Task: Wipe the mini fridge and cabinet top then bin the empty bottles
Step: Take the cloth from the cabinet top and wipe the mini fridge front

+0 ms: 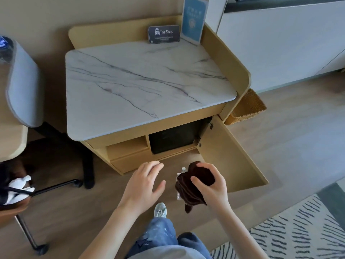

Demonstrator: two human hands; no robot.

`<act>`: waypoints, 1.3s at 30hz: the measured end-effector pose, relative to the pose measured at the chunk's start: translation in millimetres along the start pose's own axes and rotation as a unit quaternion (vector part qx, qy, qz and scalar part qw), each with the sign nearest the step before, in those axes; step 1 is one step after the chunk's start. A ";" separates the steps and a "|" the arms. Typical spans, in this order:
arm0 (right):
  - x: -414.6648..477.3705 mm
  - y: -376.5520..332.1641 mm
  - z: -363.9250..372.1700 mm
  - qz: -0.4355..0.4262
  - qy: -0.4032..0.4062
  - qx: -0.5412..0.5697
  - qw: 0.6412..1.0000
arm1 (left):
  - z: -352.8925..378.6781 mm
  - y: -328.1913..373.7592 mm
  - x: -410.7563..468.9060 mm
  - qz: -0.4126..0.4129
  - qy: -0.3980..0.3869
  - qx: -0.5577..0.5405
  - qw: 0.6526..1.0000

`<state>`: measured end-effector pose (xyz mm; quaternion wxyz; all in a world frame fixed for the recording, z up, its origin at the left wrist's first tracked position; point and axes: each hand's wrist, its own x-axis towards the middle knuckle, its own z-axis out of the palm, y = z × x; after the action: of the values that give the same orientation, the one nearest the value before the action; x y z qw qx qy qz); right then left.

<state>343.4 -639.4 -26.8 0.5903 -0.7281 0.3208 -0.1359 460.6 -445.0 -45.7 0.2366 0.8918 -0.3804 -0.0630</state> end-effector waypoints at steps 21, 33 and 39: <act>146.3 38.9 -88.2 -0.003 -0.159 -0.042 0.986 | 92.8 84.0 76.9 -0.161 0.024 0.036 0.986; 209.3 89.9 -79.4 -0.007 -0.143 -0.039 0.989 | 139.6 65.3 130.9 -0.160 0.044 0.027 0.986; 276.5 215.3 -9.6 -0.010 -0.123 -0.013 0.992 | 252.4 -39.4 166.3 -0.150 0.057 0.056 0.986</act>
<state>481.2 -841.3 -278.1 0.6145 -0.7501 0.2399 -0.0474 529.2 -633.6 -275.1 0.1952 0.9527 -0.2317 -0.0256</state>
